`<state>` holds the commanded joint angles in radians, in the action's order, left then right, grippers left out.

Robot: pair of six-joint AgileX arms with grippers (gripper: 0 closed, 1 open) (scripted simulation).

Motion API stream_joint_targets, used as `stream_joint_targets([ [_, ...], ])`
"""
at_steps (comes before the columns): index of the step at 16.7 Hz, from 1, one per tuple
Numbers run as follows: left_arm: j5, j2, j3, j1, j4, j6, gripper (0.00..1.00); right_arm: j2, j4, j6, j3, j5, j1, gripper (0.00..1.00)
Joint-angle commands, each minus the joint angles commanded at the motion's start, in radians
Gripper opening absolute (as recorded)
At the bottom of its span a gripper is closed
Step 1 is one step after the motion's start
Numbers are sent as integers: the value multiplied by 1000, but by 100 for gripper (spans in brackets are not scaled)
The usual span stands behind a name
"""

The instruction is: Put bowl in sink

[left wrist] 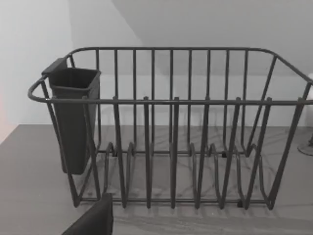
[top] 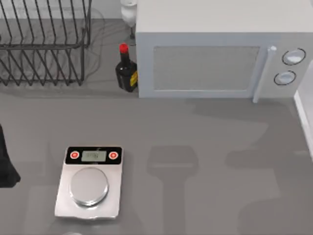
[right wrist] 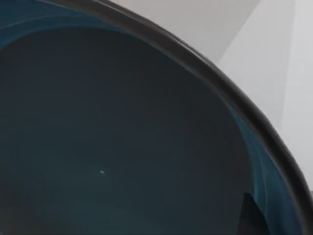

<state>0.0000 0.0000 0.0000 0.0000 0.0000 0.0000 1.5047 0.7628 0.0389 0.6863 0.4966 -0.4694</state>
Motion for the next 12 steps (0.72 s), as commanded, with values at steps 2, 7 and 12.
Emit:
stream_joint_targets([
  [2,0,0,0,0,0,0,100,-6,87,-13,-53,4,-34,0],
  [7,0,0,0,0,0,0,100,-12,143,-21,-90,5,-57,0],
  [12,0,0,0,0,0,0,100,7,155,-19,-89,5,-53,0],
])
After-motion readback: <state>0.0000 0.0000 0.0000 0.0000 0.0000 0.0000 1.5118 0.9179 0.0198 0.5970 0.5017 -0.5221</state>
